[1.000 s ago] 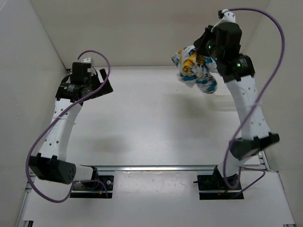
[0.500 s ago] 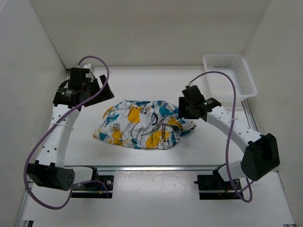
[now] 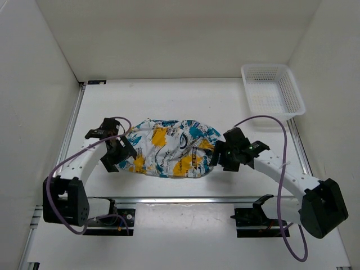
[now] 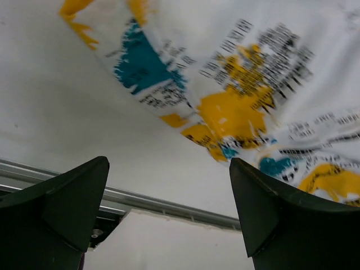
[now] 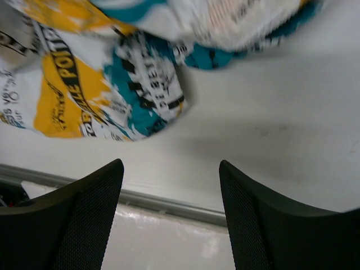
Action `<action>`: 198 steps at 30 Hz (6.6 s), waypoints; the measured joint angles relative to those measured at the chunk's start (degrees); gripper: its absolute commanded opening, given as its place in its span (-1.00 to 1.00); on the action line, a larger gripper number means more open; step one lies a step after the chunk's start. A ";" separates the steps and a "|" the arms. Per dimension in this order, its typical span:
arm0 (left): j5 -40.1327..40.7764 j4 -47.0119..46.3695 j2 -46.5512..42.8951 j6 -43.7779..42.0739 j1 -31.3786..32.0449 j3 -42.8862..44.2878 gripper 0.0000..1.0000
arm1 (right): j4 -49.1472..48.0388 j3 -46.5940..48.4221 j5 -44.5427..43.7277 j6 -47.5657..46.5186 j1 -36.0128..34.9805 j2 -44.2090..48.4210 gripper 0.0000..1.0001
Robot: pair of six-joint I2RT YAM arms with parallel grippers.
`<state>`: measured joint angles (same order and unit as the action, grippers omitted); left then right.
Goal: Fold and stack the shorts
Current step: Flatten the shorts out
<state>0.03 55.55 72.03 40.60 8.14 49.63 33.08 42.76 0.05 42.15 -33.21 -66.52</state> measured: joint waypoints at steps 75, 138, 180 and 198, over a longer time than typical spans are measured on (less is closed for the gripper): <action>-7.91 -5.51 1.57 3.34 -0.31 1.42 1.00 | 9.60 -8.96 6.58 -1.62 28.50 12.04 0.29; -8.35 -5.03 -13.33 2.91 -4.50 -3.58 -0.79 | 2.23 -4.22 16.41 -7.48 27.91 3.13 -0.04; -2.51 4.66 -12.17 0.63 -5.38 61.68 -0.79 | 13.97 48.54 16.74 -19.30 20.37 9.05 -1.00; 9.05 1.05 -23.02 -4.79 -3.87 73.26 -0.79 | 20.90 52.85 25.79 -24.55 19.96 20.24 -1.00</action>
<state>9.08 56.60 49.01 35.81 4.27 122.89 53.98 95.61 25.85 17.61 -13.26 -46.28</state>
